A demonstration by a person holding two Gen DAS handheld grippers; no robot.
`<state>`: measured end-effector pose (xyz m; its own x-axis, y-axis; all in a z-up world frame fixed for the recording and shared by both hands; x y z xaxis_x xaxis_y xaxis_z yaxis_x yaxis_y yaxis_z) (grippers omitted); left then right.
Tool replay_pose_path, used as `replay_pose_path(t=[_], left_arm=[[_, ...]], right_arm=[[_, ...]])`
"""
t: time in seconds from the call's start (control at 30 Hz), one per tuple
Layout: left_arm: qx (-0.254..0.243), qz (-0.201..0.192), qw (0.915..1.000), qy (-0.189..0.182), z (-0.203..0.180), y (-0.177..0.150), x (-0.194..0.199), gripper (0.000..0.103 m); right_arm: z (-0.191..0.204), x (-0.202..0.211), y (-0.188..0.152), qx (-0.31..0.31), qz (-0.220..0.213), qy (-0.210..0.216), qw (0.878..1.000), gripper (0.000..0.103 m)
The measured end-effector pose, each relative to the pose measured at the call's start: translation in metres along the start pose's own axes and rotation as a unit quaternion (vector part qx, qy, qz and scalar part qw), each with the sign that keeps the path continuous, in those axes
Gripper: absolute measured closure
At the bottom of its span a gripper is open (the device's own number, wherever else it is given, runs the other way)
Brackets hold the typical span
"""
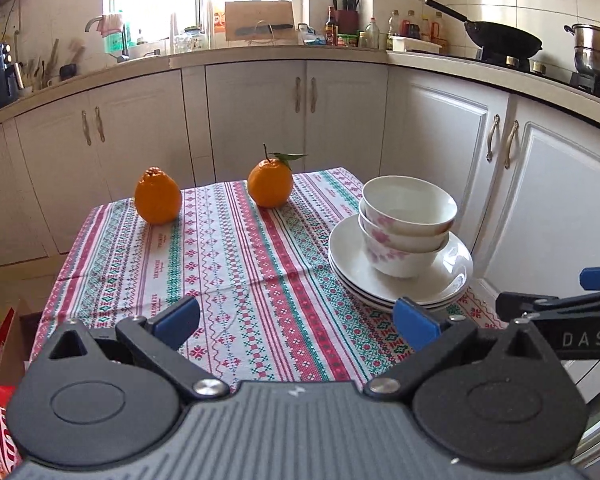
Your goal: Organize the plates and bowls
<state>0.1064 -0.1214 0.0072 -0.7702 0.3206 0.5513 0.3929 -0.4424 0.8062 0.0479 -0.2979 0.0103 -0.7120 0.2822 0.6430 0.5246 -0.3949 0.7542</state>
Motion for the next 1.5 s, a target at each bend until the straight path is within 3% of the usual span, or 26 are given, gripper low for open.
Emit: replay_pose_path(t=[0.37, 1.5], left_arm=[[0.005, -0.028, 0.9994, 0.020, -0.004, 0.003, 0.036, 0.001], [0.010, -0.020, 0.9994, 0.027, -0.006, 0.004, 0.034, 0.001]], right_arm=[[0.003, 0.038, 0.000, -0.002, -0.047, 0.008, 0.999, 0.000], [0.003, 0.037, 0.002, 0.000, -0.053, 0.006, 0.999, 0.000]])
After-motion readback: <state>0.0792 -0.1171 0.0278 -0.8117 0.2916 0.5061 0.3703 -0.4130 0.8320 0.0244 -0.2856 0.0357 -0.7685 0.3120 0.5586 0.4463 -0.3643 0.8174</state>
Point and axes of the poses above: each gripper's, at about its wrist camera, not at the fingertips, and x roughly against the way its jaws point, z to its left, y to its top, the point moved 1 cm from there along -x, roughly the way its jaws point, and after that the axes turned 13 degrees about -x, right-handed, at the moved point
